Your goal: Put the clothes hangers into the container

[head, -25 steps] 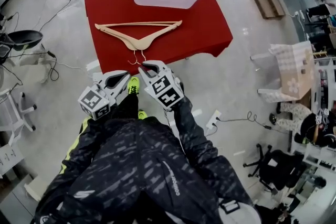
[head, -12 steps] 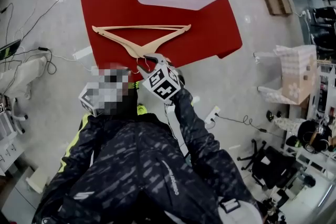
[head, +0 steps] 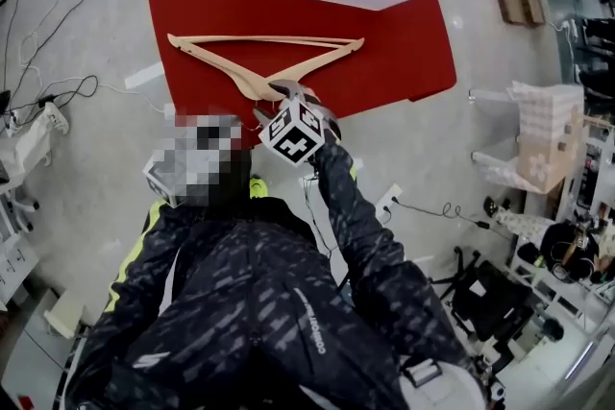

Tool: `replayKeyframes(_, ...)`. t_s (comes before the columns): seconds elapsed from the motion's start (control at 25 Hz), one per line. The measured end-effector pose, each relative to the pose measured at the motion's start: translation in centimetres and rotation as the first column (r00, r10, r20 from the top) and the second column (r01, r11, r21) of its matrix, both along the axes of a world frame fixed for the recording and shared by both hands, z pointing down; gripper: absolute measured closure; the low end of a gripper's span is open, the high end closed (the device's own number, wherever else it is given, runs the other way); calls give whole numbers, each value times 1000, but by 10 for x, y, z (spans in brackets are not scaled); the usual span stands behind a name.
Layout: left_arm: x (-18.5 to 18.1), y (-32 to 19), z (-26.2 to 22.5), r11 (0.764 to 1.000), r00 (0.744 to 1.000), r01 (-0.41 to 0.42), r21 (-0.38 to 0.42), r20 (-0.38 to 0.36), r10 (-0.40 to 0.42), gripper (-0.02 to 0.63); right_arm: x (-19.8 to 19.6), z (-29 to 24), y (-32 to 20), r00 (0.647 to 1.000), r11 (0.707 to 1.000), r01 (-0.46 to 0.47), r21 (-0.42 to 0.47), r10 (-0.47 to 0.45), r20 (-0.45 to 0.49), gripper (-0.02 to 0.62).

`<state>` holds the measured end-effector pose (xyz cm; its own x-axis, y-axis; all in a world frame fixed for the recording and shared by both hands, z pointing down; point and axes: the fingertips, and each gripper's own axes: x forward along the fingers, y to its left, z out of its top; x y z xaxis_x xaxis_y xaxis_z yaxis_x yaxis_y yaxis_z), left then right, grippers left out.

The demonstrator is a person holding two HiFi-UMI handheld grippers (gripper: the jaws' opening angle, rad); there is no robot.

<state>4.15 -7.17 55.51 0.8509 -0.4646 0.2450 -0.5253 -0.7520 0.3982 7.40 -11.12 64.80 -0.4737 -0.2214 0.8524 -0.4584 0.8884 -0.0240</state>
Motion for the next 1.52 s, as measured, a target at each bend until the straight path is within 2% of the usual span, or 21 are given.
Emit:
replayKeyframes(0.24,-6,-3,11,1000,1000,10,-17,-19,-10,594,9,27,-12,987,996,92,9,-90,-131,336)
replayKeyframes(0.72,-12,-10,25,999,999,13,-41,-40,-14,594,14,54,-26,931,972,234,10,-221,-290,334)
replayKeyframes(1.0,-12,-14,27,998,998,26,-60,-51,-29,594,15,54,-27,920,965,260,27,-239,-311,336)
replayKeyframes(1.2,-15,-14,27,998,998,26,-54,-49,-29,594,10,54,-22,904,958,280,53,-245,-350,367)
replayKeyframes(1.52,-21,-6,31,998,998,29,-59,-45,-32,594,9,55,-18,920,970,231,76,-192,-343,373)
